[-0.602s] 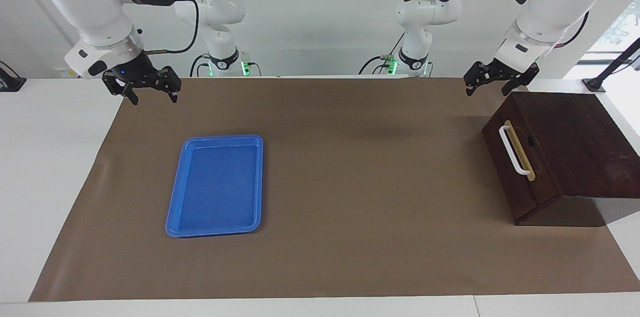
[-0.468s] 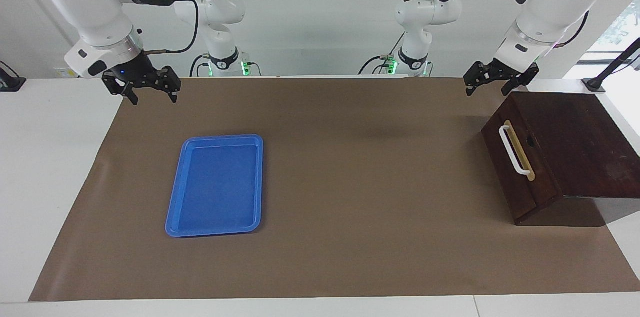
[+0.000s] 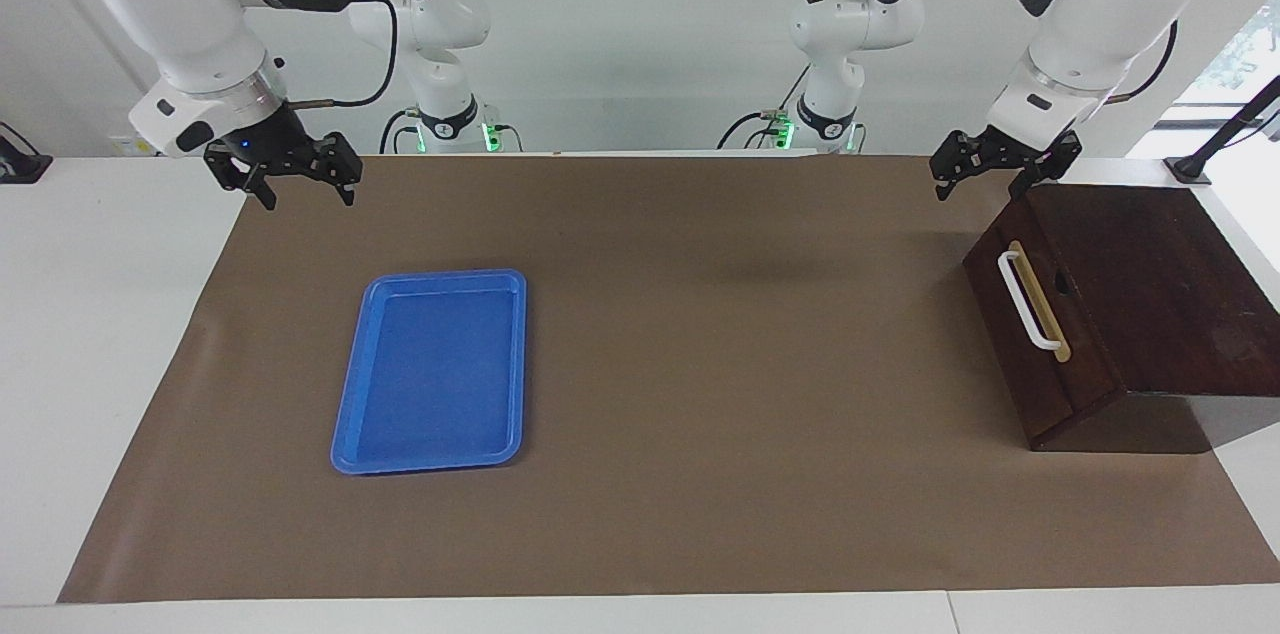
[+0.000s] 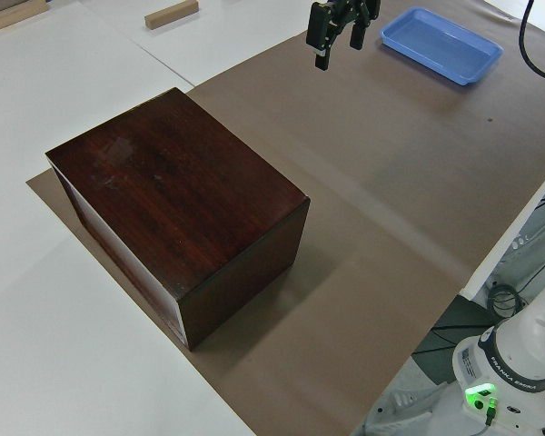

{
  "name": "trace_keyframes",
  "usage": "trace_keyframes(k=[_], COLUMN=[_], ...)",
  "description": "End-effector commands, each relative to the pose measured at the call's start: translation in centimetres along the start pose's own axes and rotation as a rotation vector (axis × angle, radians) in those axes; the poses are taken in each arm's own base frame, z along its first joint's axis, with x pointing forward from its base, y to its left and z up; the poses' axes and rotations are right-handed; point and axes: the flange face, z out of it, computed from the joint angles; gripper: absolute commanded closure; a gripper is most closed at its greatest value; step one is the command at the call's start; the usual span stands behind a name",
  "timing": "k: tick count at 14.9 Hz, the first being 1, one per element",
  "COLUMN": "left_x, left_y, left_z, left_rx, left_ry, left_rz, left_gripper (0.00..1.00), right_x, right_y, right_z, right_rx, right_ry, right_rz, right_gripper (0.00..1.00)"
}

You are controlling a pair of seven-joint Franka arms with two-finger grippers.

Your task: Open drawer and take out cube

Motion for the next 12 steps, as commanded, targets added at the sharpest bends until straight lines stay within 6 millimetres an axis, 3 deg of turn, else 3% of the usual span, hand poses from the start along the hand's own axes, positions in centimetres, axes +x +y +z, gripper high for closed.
trace_keyframes(k=[1,3,8,12], left_x=[-0.8,-0.3,0.9,1.2], left_y=[1.4,2.4,1.4,-2.0], left_z=[3.8,6.7,12.6,16.1], left_rx=[0.094,0.200,0.330,0.337], left_ry=[0.041,0.051,0.050,0.070], left_rz=[0.075,0.146,0.235,0.219], left_gripper=[0.00,0.00,0.00,0.00], right_x=[-0.5,-0.5,-0.4,-0.4], right_y=[0.1,0.2,0.3,0.4], right_z=[-0.3,-0.3,-0.4,-0.4], right_rx=[0.001,0.001,0.000,0.000], right_ry=[0.000,0.001,0.007,0.009], right_rz=[-0.014,-0.017,-0.014,-0.011], right_gripper=[0.00,0.00,0.00,0.00])
